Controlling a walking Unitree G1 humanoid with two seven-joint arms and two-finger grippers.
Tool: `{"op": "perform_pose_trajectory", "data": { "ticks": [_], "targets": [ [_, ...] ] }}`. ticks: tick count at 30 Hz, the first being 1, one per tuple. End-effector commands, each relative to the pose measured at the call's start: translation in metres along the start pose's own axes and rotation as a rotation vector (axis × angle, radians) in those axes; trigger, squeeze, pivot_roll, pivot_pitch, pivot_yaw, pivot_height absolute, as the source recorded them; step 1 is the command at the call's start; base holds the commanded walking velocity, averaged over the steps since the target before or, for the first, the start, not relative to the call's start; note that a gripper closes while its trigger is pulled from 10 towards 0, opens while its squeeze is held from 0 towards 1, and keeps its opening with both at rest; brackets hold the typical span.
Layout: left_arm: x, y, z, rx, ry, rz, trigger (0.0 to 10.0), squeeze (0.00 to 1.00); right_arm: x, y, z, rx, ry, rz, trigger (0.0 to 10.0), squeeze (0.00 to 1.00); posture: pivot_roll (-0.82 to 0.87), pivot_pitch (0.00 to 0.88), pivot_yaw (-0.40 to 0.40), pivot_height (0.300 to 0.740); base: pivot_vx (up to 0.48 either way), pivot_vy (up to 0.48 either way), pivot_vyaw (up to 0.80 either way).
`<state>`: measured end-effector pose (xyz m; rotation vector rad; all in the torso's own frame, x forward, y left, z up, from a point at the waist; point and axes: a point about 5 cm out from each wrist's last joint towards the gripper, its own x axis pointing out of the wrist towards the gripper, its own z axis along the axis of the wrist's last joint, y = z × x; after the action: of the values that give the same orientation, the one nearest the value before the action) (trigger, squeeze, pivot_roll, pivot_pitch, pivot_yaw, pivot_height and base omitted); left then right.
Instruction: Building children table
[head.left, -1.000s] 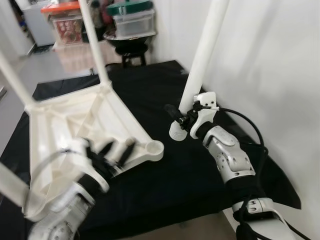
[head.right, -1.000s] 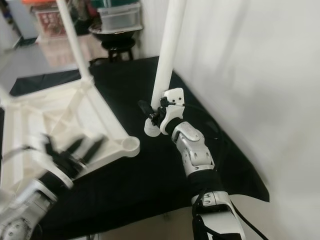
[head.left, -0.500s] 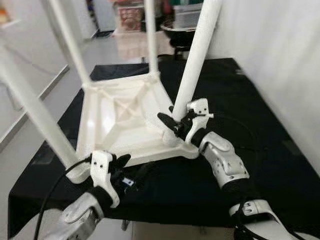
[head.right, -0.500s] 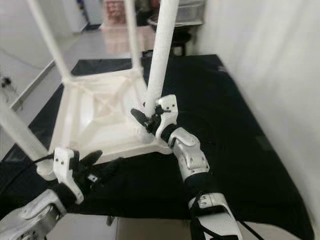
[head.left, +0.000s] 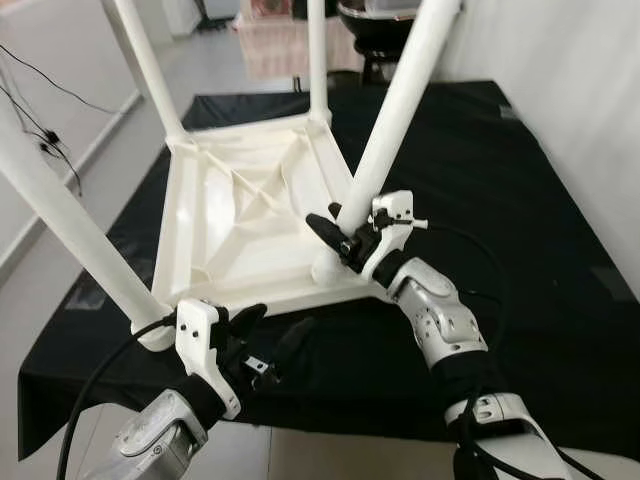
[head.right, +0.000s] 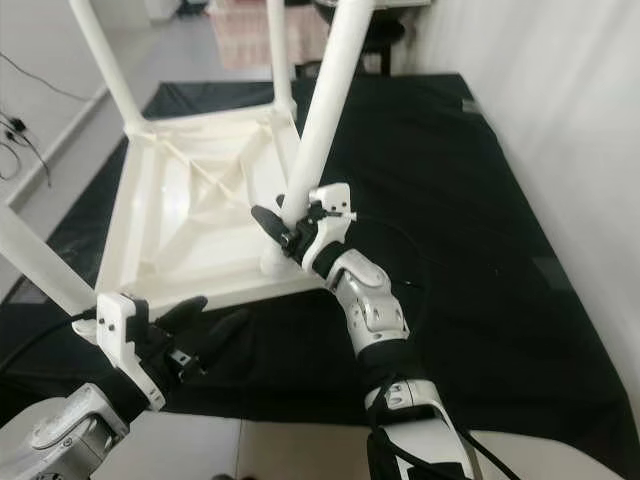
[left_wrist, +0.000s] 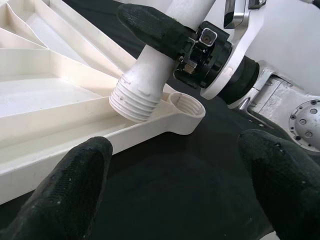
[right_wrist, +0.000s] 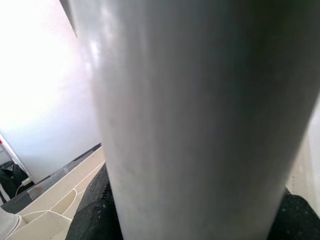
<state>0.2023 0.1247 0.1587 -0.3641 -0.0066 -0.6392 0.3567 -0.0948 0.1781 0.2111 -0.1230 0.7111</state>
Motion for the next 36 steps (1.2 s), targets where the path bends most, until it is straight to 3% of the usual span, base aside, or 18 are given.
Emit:
{"op": "perform_pose_trajectory", "data": {
  "ticks": [1,4,7,10,12,13,16,23,29,36],
  "targets": [
    [-0.004,0.000,-0.002,-0.016,0.011,0.004,10.0,0.00,-0.001,0.005,-0.005,0.015,0.009,0.017,10.0,0.00,-0.04,0.183,0.045,0.740,0.000,0.000,0.00],
    [-0.009,-0.002,-0.009,-0.058,0.024,0.014,10.0,0.00,-0.006,0.012,-0.011,0.039,-0.003,0.048,10.0,0.00,-0.04,0.162,0.052,0.740,0.000,0.000,0.00],
    [-0.011,0.001,-0.022,-0.065,0.056,0.046,10.0,0.00,-0.010,0.017,-0.024,0.053,0.011,0.046,10.0,0.00,-0.05,0.097,0.060,0.740,0.000,0.000,0.00],
    [-0.011,0.004,-0.028,-0.057,0.069,0.063,10.0,0.00,-0.012,0.018,-0.030,0.057,0.020,0.038,10.0,0.00,-0.05,0.086,0.060,0.740,0.000,0.000,0.00],
    [-0.009,0.024,-0.038,-0.018,0.087,0.143,10.0,0.00,-0.015,0.017,-0.046,0.033,0.067,0.009,10.0,0.00,-0.05,0.000,0.071,0.740,0.000,0.000,0.00],
    [-0.009,0.024,-0.038,-0.018,0.087,0.143,10.0,0.00,-0.015,0.017,-0.046,0.033,0.067,0.009,10.0,0.00,-0.05,0.000,0.071,0.740,0.000,0.000,0.00],
    [-0.009,0.051,-0.042,0.002,0.077,0.224,10.0,0.00,-0.019,0.010,-0.061,0.040,0.107,-0.029,10.0,0.00,-0.06,0.000,0.067,0.740,0.000,0.000,0.00],
    [-0.010,0.064,-0.048,-0.028,0.080,0.238,10.0,0.00,-0.033,0.008,-0.073,0.029,0.149,-0.051,10.0,0.00,-0.07,0.000,0.065,0.740,0.000,0.000,0.00],
    [-0.007,0.059,-0.054,-0.011,0.115,0.207,10.0,0.00,-0.036,-0.006,-0.069,0.016,0.145,-0.106,10.0,0.00,-0.06,0.000,0.058,0.740,0.000,0.000,0.00],
    [-0.011,0.055,-0.060,0.005,0.122,0.201,10.0,0.00,-0.021,-0.016,-0.037,-0.047,0.057,-0.071,10.0,0.00,-0.01,0.000,0.035,0.740,0.000,0.000,0.11]
  ]
}}
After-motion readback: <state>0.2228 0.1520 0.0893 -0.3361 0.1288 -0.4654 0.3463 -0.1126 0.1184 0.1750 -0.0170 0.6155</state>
